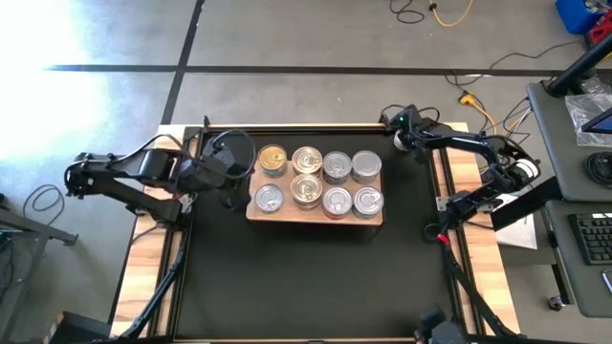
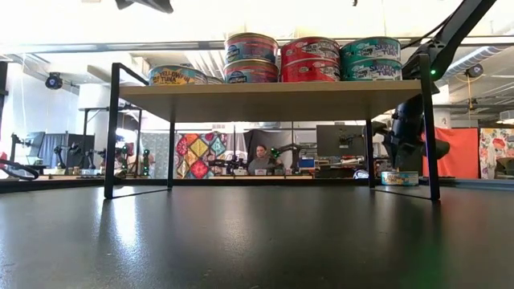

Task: Stack canned seafood by type on shelf
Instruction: Stack the yellow blue tuna can on top of the yellow blue tuna can on the shelf

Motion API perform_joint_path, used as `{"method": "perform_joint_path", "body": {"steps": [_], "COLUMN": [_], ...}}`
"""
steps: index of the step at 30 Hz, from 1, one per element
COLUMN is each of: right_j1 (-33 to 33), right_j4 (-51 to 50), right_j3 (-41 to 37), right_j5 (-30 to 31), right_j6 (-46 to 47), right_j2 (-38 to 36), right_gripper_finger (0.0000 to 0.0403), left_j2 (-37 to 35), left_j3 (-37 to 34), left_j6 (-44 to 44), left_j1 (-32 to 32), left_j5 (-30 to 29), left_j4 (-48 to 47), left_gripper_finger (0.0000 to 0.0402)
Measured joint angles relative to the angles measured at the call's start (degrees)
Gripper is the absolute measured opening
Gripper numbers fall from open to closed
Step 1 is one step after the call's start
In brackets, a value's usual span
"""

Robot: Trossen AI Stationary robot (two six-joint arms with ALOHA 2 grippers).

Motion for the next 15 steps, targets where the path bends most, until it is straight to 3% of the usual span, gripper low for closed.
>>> {"method": "perform_joint_path", "body": {"steps": [3, 8, 15], "right_j1": [1.44, 3.1, 9.35], "right_j4": [-1.32, -0.28, -5.76], "right_j3": [-1.21, -3.1, -7.03], "right_j5": [0.61, 1.96, 2.79], "right_j6": [6.11, 7.11, 13.7], "right_j2": [0.57, 0.44, -4.79], "right_gripper_finger": [0.0012, 0.0012, 0.0012], "left_j2": [0.0, -0.15, -0.15], "left_j3": [0.03, 0.03, 0.03], "left_j6": [-1.28, -3.61, -5.45], "left_j1": [-2.16, -6.15, -9.09], "left_j5": [0.04, 0.03, 0.0], "left_j4": [-1.54, -4.97, -8.68], "left_gripper_finger": [0.0, 0.0, 0.0]}}
